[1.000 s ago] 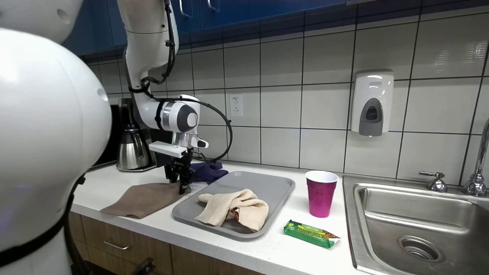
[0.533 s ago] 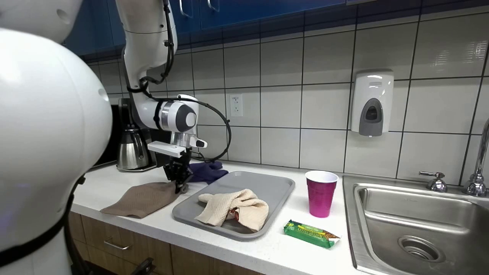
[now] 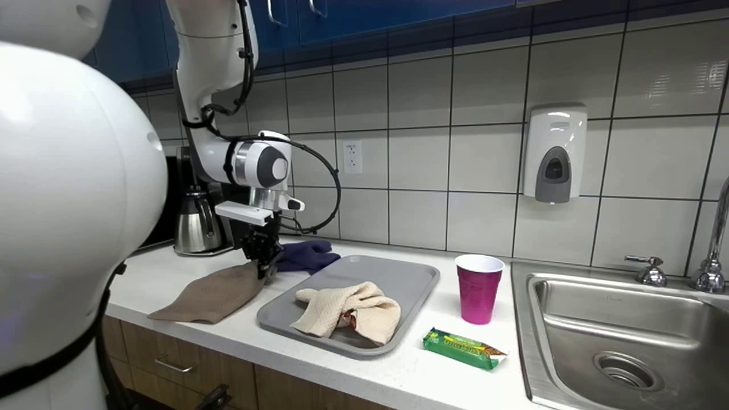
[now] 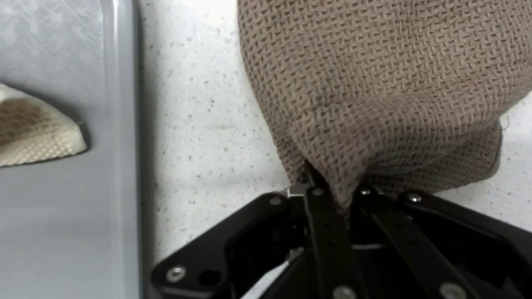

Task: Put the brown and blue towels on the tray

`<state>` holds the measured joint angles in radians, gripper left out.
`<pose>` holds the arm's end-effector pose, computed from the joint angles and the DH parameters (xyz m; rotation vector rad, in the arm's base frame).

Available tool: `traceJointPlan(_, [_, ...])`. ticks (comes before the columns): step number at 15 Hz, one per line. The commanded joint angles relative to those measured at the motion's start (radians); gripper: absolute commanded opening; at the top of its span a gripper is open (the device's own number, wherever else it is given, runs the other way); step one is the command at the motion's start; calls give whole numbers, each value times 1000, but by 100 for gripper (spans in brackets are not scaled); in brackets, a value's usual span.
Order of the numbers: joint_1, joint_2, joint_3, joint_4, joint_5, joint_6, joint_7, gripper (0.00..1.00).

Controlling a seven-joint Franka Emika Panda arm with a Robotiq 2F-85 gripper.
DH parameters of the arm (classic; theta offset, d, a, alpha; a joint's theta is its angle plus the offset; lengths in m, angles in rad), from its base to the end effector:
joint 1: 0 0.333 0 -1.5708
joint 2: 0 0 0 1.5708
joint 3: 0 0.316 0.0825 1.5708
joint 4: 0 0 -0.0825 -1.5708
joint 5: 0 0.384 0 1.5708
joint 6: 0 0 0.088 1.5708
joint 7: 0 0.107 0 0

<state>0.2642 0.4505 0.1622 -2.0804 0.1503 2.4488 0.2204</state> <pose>0.5275 0.2396 0.2037 -3.0050 -0.1099 0.1916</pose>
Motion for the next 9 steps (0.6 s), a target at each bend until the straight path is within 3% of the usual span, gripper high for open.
traceJointPlan(1, [-7,-98,17,-59,1,-7,-11,2])
traceJointPlan(9, [-7,-235,11,-135,-17,31,9,2])
